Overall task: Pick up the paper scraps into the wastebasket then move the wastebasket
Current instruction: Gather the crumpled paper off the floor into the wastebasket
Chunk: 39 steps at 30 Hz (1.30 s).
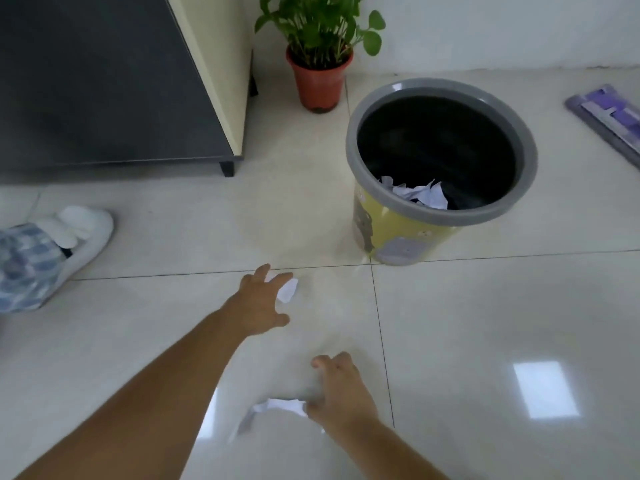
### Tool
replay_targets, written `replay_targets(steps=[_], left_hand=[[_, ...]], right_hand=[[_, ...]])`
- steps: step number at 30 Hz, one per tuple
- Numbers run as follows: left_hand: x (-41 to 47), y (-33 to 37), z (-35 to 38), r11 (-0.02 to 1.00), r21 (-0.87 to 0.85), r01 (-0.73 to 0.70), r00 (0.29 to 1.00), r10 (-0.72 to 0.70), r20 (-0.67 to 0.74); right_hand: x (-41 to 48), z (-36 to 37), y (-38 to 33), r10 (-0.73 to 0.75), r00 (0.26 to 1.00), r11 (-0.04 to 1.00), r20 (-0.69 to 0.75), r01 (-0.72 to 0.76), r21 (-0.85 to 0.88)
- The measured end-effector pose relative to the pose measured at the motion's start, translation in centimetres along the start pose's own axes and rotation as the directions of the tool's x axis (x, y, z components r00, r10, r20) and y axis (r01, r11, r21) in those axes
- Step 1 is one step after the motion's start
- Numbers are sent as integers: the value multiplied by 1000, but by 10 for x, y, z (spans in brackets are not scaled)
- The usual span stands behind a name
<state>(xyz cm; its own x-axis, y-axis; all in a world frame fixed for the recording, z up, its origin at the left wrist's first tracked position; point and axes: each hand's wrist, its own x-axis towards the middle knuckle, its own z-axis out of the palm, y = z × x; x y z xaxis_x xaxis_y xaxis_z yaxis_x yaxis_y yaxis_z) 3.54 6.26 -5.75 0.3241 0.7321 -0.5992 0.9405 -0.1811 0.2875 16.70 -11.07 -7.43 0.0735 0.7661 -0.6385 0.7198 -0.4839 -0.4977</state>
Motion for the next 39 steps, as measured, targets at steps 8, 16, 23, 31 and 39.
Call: replay_targets(steps=[8, 16, 23, 31, 39], left_hand=[[21, -4, 34, 987, 155, -48, 997, 39, 61], [12, -5, 55, 976, 216, -19, 996, 38, -83], [8, -3, 29, 913, -402, 76, 987, -126, -100], [-19, 62, -108, 580, -804, -133, 929, -210, -304], [-64, 154, -266, 537, -725, -431, 811, -123, -573]], right_hand=[[3, 44, -2, -11, 1000, 983, 16, 14, -180], [16, 29, 7, 38, 999, 976, -27, -43, -212], [33, -41, -9, 88, 957, 993, -275, -105, -47], [29, -170, -93, -144, 841, 987, -522, 157, -20], [-33, -322, -168, -219, 641, 945, -736, 326, 2]])
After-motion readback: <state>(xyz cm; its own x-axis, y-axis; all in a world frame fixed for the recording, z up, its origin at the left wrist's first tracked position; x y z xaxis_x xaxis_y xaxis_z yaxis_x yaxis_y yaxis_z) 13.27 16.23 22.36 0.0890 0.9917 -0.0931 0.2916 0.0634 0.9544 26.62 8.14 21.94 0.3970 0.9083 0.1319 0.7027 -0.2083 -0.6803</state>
